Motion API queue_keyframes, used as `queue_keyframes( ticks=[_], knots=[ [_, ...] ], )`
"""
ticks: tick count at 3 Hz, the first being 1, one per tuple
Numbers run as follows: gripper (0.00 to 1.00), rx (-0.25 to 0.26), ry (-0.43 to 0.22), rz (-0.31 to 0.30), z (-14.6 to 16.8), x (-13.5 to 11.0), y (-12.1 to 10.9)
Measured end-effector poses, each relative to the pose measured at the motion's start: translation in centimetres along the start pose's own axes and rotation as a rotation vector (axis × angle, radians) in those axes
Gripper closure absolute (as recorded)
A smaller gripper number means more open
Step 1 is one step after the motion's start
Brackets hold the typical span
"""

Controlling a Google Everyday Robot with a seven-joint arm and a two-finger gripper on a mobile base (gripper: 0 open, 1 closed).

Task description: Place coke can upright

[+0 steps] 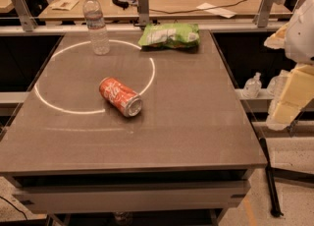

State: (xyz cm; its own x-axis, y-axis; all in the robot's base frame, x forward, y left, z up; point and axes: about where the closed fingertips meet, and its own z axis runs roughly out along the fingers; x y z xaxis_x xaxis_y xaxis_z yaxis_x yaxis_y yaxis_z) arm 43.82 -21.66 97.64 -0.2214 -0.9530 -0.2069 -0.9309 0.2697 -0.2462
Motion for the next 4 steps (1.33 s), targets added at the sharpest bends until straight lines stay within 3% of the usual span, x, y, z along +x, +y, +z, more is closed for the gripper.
queue_keyframes(
  ticks=[1, 2, 4],
  knots=[
    [0.0, 0.0, 0.0, 0.0, 0.0, 0.0, 0.0],
    [0.0, -0.024, -0.043, 0.069, -0.3, -0.5, -0.4],
    [0.0, -0.096, -0.135, 0.316, -1.3, -5.9, -2.3]
  ],
)
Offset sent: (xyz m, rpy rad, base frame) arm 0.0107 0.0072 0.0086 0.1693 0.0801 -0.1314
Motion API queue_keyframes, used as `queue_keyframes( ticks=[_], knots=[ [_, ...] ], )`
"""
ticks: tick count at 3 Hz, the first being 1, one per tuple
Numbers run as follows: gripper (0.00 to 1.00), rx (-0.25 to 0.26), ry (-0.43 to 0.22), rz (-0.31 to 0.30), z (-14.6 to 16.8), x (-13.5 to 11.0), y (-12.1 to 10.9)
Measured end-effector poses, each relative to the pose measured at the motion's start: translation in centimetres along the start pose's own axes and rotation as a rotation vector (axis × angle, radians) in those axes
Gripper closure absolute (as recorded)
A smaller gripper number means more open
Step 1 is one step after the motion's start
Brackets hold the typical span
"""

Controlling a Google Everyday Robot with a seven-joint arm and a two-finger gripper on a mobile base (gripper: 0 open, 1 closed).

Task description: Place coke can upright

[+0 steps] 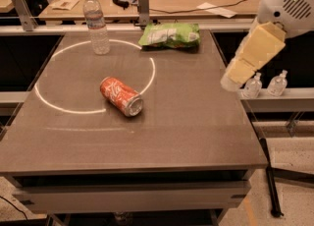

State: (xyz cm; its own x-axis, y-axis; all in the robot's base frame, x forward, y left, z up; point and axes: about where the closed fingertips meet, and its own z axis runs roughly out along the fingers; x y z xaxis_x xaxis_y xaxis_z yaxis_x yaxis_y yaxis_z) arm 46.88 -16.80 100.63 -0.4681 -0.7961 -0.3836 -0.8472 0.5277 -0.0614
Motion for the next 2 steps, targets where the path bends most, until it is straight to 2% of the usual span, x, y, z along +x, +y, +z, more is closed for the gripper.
queue_keyframes(
  ticks=[1, 2],
  knots=[
    [0.0, 0.009, -0.014, 0.077, 0.6, -3.7, 1.2],
    [0.0, -0.018, -0.012, 0.131, 2.9, -6.4, 2.2]
  ],
)
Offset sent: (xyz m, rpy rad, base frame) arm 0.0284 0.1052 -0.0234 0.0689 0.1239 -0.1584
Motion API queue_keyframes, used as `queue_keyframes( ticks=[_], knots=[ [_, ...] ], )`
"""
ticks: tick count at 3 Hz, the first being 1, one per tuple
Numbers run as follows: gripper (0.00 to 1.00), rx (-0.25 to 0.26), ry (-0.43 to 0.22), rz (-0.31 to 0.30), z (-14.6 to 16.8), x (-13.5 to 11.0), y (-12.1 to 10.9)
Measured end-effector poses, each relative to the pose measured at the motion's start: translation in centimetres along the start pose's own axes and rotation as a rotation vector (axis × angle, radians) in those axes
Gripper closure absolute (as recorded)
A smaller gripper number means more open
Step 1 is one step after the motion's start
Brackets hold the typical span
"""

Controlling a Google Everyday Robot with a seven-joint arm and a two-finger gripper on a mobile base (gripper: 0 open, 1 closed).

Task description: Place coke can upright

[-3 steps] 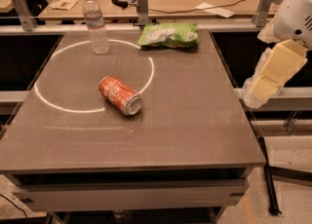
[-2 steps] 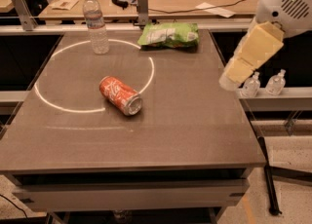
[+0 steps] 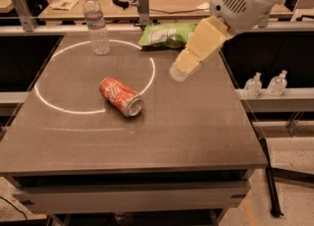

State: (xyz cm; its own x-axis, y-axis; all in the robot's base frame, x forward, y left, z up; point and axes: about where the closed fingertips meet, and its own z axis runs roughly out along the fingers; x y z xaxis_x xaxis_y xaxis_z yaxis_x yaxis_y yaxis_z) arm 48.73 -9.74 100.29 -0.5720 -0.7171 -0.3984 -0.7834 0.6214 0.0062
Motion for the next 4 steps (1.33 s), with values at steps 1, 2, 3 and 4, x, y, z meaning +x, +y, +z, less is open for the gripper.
queue_keyframes(
  ticks=[1, 2, 3, 4],
  knots=[
    [0.0, -0.073, 0.01, 0.01, 4.8, -2.0, 1.5],
    [0.0, -0.073, 0.01, 0.01, 4.8, -2.0, 1.5],
    [0.0, -0.068, 0.03, 0.058, 5.8, -3.0, 2.2],
    [0.0, -0.081, 0.076, 0.09, 8.6, -5.1, 3.9]
  ],
)
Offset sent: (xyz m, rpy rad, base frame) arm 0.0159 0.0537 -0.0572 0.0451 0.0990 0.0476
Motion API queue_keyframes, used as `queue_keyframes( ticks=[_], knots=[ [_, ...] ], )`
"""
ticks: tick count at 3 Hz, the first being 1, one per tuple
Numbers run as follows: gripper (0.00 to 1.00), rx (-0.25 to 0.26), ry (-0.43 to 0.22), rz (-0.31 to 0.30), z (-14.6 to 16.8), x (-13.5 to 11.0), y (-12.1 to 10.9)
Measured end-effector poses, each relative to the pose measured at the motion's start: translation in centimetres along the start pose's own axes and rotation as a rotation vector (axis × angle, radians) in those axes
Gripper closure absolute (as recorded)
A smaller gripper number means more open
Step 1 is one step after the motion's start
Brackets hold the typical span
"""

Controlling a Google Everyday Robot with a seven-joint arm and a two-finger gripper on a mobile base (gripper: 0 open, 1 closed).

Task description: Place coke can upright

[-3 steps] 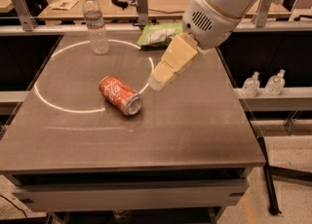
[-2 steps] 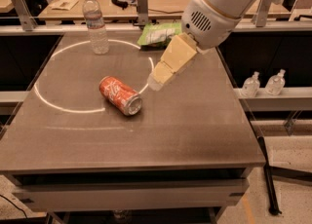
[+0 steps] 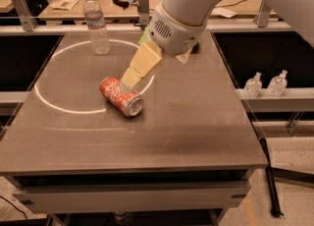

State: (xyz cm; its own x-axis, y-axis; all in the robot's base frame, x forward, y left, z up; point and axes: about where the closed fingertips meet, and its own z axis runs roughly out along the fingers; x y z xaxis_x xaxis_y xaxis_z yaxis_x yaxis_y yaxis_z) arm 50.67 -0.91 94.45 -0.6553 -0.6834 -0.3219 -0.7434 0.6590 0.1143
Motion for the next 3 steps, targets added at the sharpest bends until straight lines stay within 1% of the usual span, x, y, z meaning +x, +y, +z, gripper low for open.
queue_keyframes(
  ticks=[1, 3],
  knots=[
    [0.0, -0.004, 0.049, 0.007, 2.3, -2.2, 0.9],
    [0.0, -0.031, 0.13, 0.021, 6.1, -5.1, 1.8]
  ],
)
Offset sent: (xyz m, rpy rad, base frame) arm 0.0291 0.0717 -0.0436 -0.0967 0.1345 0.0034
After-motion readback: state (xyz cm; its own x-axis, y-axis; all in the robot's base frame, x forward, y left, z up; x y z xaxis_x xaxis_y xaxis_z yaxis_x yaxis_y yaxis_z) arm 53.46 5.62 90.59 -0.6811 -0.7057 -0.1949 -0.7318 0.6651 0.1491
